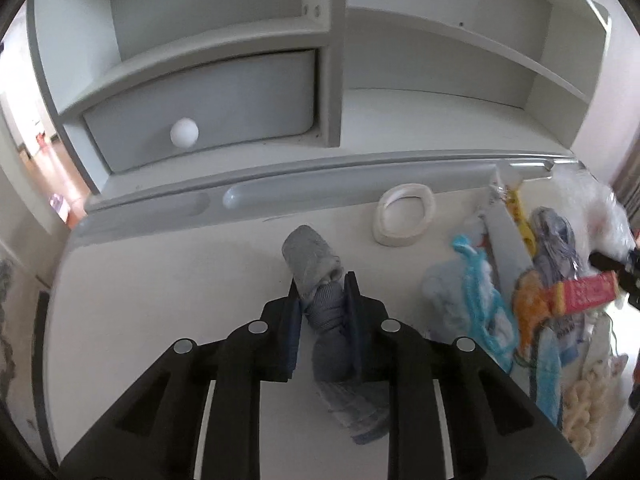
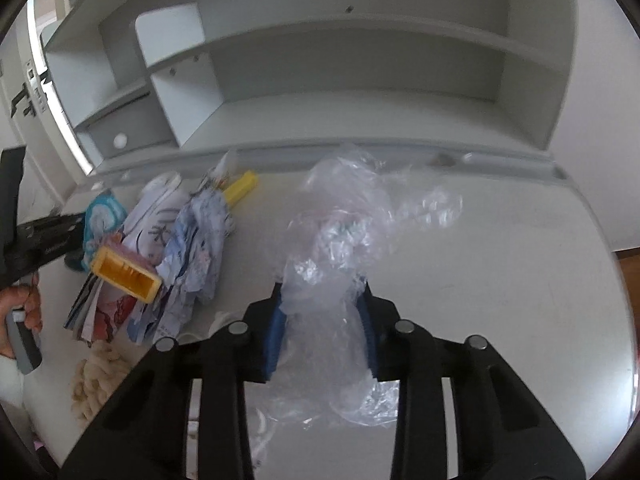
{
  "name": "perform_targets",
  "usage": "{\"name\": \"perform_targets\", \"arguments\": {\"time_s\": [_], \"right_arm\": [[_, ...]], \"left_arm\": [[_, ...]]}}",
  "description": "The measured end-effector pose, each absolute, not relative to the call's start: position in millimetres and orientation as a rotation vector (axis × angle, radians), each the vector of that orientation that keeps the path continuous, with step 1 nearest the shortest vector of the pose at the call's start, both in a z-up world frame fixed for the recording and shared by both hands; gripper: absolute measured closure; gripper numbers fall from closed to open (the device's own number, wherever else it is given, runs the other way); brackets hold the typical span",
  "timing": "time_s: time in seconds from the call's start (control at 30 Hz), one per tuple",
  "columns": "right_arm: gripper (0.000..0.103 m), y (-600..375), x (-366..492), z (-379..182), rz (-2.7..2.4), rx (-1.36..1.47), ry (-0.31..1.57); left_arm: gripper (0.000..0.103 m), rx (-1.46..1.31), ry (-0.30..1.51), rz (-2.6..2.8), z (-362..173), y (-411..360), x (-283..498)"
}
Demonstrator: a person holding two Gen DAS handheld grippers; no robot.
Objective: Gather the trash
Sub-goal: 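Grasp the grey sock with the left gripper while the right grasps the clear plastic bag, then carry both items over the wastebasket and open both grippers to drop them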
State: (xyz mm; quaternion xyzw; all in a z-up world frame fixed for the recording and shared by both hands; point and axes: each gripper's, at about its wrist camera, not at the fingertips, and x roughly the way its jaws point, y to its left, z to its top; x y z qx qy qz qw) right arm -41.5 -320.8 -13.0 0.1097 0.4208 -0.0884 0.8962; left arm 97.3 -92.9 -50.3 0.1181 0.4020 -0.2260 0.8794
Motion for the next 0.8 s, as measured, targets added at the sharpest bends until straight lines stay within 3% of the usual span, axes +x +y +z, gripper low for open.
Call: {"name": "perform_targets", "arguments": {"time_s": [0.3,0.8], "right_arm": [[0.071,-351,-67,18,-0.3,0.226,0.769],[0.071,-346,-95,11,-0.246,0.264,0.781]], "left_arm": [[0.083,0.251,0.751,-0.432,-14,-86,82],[0.083,0.269,0.71,-0.434,11,-84,56]]}}
